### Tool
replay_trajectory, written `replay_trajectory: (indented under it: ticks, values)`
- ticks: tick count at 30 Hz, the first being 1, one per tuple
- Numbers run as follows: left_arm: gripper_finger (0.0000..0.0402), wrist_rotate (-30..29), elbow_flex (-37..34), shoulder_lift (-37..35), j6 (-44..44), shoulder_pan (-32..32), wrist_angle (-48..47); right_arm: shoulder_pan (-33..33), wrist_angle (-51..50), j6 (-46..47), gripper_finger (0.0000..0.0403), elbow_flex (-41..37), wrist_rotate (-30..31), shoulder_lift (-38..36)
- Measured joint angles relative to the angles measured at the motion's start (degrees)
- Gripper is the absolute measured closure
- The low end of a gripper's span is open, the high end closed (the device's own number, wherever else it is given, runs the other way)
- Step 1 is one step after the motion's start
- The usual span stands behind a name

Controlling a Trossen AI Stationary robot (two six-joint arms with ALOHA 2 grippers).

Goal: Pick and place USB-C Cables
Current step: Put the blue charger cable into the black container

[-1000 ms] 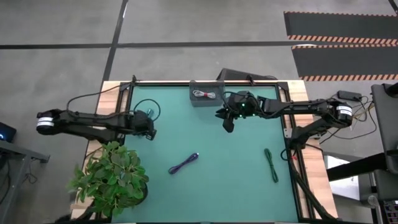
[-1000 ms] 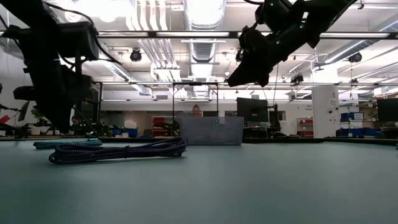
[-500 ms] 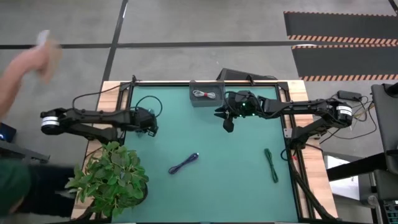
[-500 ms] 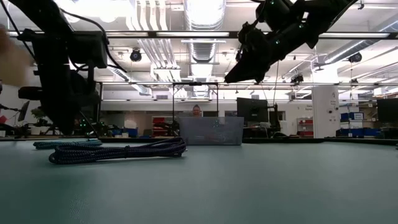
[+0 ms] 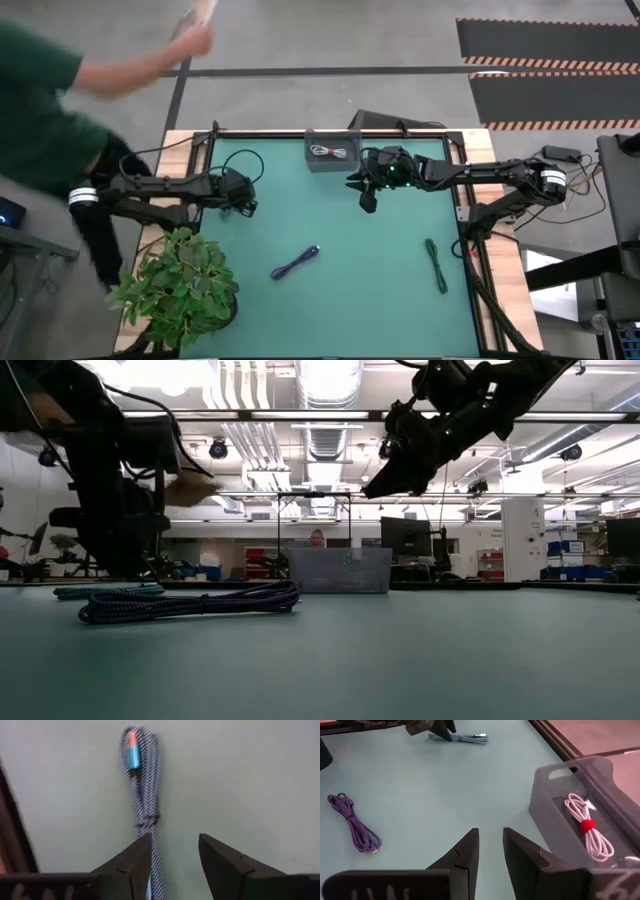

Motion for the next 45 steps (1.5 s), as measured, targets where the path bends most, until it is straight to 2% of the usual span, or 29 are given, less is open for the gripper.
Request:
replay_trajectory:
  ticks: [14,27,35,45]
  values:
    - [0.0253,-0.68,-0.15,5.08,6.11,-0.02,1.47,0.02,0.30,7.02,0.0330,-0.55,-0.03,0.00]
    - [0.0253,-4.37,0.35,9.65,7.69,-0.07,2.05,0.04,1.31,11.47,0.0334,-0.92,-0.07,0.00]
    - [0.0253,-5.38,1.46,9.14,10.16,0.00,2.10,0.37,0.97,14.32,0.0330,-0.94,-0.14,0.00]
    - [0.0253,-6.68,-0.97,9.00,10.13,1.25,3.87,0.44,1.18,15.61,0.0334,-0.94,-0.10,0.00]
